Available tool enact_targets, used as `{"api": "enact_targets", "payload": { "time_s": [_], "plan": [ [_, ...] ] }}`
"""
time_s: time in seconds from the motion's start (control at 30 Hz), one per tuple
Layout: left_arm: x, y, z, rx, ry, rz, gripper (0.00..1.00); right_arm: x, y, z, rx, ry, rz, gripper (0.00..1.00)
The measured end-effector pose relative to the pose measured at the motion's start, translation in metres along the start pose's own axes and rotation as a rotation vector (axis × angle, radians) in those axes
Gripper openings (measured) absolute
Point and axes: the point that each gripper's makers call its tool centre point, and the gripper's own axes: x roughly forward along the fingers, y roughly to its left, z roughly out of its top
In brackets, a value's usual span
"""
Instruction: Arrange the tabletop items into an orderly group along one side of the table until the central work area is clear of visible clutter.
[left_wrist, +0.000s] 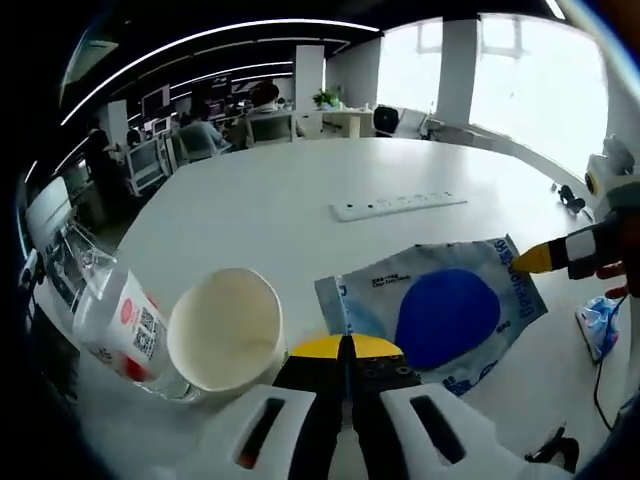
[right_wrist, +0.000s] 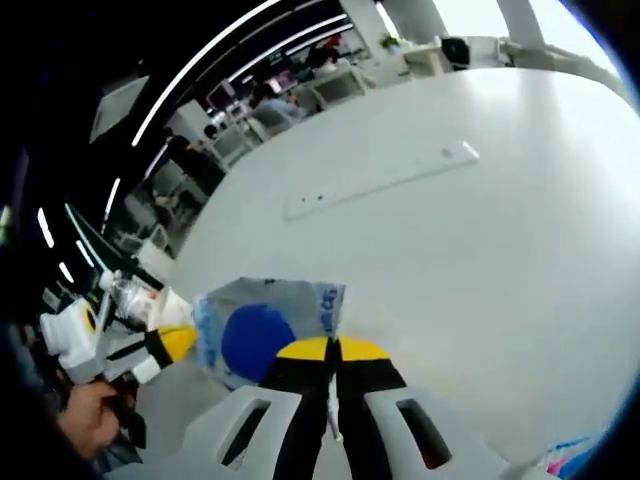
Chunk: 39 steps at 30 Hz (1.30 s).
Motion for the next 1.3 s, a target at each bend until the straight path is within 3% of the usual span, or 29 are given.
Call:
{"api": "enact_targets", "payload": {
  "time_s": [1.3],
  "plan": [
    [0.019,0.007,-0.002,0.075,0.024,0.036,0.0,0.026,-0.014,0.0,0.006,0.044,-0.001,0.0]
  ]
}}
